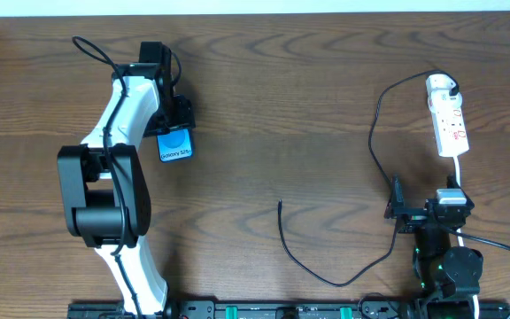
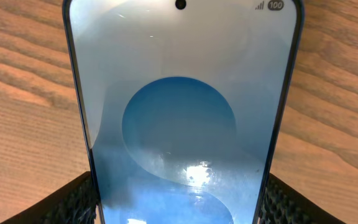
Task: Plug charger to phone and switch on socket
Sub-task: 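Lift the phone and rotate it upright with the left gripper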
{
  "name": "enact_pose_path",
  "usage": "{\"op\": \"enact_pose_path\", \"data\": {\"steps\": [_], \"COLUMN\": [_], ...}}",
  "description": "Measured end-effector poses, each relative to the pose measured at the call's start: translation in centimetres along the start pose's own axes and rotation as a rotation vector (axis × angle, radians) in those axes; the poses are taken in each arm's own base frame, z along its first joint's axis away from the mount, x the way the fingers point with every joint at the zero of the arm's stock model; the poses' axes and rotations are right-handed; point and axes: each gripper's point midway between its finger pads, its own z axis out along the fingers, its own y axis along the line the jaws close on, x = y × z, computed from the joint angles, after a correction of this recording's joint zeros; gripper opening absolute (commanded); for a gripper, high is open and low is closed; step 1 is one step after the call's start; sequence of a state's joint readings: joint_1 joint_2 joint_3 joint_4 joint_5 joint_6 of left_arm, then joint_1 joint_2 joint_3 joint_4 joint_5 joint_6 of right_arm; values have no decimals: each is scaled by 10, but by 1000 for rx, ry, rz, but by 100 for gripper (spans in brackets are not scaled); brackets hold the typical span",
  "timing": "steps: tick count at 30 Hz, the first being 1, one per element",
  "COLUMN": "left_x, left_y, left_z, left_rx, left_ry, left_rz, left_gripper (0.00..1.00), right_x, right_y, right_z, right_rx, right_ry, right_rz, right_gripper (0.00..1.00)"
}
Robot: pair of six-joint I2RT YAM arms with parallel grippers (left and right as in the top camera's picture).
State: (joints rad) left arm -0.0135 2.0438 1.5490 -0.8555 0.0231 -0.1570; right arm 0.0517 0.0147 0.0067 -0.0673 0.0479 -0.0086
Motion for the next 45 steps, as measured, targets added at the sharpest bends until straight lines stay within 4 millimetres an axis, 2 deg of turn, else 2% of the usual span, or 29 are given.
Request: {"op": "enact_pose_path", "data": {"steps": [8,19,28,36,45], "left_x": [3,16,23,26,31], "left_y": [-22,-90,-125,-147,-158], "left_z": [-10,-49,-79,-111,-137], "left_rx": [131,561,813,1015,1143], "left_ry": [11,85,199,329,477], "left_rz": [0,-26,-149,-258,-361], "left_gripper": [7,8,7,7,7], "right_x": [0,0,0,0,0], "right_y": [0,0,0,0,0], "right_z": [0,0,0,0,0], "right_rx": [0,0,0,0,0], "right_ry": [0,0,0,0,0], "right_rz": [0,0,0,0,0], "right_gripper": [99,99,99,99,99]}}
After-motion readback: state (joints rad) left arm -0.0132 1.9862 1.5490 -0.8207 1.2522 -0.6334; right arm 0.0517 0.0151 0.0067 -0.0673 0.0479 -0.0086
